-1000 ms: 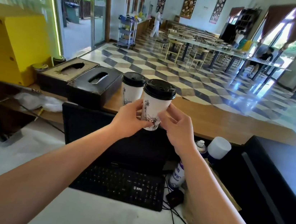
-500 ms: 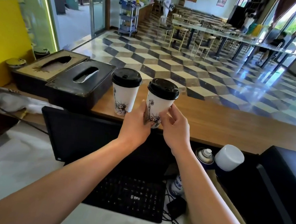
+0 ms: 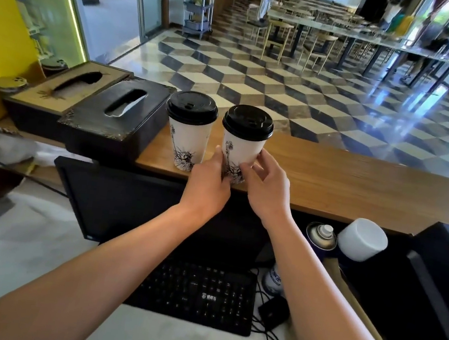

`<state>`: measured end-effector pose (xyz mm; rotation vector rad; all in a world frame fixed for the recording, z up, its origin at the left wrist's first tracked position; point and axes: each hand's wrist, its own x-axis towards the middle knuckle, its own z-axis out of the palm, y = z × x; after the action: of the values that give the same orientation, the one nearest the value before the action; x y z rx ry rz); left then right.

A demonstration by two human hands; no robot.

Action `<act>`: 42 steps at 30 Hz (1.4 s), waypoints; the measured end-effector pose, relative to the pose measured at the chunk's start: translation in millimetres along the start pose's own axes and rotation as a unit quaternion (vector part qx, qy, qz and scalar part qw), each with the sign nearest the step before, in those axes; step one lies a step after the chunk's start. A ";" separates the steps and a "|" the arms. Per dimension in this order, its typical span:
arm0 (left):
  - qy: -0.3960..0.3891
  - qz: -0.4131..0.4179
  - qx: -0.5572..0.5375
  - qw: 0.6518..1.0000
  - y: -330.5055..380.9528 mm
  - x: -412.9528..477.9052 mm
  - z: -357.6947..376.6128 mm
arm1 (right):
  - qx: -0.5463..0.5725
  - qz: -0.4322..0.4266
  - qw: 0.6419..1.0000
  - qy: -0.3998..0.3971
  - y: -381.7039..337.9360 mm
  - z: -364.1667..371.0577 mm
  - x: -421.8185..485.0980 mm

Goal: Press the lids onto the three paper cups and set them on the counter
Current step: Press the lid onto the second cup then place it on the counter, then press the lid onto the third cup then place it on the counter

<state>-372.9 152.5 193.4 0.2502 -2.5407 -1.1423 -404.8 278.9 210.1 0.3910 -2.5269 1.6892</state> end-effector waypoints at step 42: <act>-0.390 -0.137 -0.099 0.905 -118.1 -317.4 64.7 | 0.081 0.411 0.907 0.047 117.3 -3.2 -347.6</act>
<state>-101.3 213.0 -10.0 0.1065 -3.0832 -1.9066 -99.4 382.5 35.2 -0.8653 -2.6495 2.0678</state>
